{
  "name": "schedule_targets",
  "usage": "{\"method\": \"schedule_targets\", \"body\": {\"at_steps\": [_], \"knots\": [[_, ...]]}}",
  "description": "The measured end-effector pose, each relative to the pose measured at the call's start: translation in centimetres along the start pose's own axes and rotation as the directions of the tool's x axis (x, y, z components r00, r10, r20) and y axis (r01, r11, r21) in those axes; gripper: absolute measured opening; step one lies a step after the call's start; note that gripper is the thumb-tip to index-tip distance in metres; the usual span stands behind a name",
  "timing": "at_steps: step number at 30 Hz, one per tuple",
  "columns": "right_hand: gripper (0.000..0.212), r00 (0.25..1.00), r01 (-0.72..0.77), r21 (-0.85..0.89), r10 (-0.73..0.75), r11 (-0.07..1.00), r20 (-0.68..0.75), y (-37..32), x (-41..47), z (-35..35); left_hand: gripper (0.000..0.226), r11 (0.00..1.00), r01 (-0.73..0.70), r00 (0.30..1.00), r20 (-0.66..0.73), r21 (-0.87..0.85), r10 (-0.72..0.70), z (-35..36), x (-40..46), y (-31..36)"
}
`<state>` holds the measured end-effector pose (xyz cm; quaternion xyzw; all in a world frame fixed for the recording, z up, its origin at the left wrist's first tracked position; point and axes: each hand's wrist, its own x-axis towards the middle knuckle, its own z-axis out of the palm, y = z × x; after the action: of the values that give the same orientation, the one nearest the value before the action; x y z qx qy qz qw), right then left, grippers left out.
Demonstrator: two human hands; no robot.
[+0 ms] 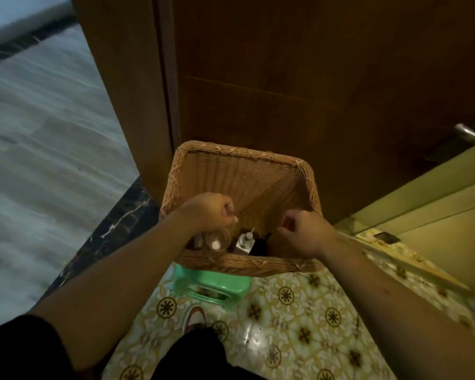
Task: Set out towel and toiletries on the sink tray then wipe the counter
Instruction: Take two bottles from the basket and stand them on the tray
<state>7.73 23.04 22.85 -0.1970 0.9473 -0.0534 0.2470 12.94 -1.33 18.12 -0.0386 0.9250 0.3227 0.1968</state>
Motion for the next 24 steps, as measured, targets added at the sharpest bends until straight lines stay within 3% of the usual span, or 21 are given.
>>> {"method": "schedule_targets", "body": {"at_steps": [7,19,22,24], "knots": [[0.030,0.974,-0.064,-0.004,0.063,0.998,0.218,1.5,6.7,4.2,0.041,0.993,-0.032,0.983,0.185,0.113,0.011,5.8,8.0,-0.5],[0.065,0.868,0.136,-0.216,-0.012,0.967,0.496,3.8,15.6,11.5,0.032,0.977,0.030,0.943,0.318,0.210,-0.097,12.0,12.8,-0.4],[0.060,0.841,0.143,-0.219,-0.002,0.965,0.541,4.2,16.6,12.5,0.026,0.974,0.076,0.910,0.385,0.215,-0.156,12.3,13.6,0.0],[0.054,0.850,0.141,-0.234,0.004,0.962,0.527,4.5,16.8,13.0,0.030,0.971,0.086,0.921,0.355,0.223,-0.163,12.4,13.8,0.1]]}}
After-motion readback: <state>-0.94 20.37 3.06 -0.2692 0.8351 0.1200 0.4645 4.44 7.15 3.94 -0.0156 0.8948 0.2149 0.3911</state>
